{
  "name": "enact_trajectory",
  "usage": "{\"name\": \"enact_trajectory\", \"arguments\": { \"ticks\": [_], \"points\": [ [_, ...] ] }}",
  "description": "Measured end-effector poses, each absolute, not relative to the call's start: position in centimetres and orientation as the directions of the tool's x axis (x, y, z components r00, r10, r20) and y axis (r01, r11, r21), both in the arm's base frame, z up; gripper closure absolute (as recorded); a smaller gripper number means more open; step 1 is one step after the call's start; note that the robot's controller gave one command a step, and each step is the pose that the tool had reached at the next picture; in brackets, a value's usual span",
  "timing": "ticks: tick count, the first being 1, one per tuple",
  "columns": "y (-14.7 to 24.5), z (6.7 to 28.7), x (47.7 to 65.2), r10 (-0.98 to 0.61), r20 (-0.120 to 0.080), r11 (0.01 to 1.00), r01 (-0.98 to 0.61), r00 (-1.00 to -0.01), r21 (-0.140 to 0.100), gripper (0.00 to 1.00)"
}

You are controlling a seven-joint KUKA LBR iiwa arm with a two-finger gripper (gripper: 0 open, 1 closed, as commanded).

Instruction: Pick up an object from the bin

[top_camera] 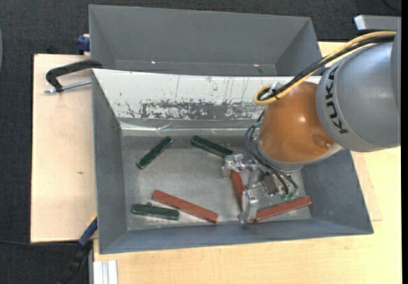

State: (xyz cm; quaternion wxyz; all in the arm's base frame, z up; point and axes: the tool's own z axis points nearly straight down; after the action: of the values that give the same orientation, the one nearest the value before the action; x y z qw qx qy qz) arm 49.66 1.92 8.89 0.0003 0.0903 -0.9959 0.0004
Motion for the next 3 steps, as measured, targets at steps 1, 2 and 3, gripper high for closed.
{"name": "enact_trajectory", "arguments": {
  "ticks": [1, 2, 3],
  "points": [
    [-1.7, 10.4, 51.2, -0.345, -0.006, 0.939, -0.345, -0.939, 0.000, 0.00],
    [-4.4, 12.2, 51.8, -0.260, -0.006, 0.966, -0.260, -0.966, -0.002, 0.00],
    [-4.5, 14.1, 50.7, -0.391, -0.004, 0.920, -0.391, -0.920, -0.001, 0.00]
  ]
}}
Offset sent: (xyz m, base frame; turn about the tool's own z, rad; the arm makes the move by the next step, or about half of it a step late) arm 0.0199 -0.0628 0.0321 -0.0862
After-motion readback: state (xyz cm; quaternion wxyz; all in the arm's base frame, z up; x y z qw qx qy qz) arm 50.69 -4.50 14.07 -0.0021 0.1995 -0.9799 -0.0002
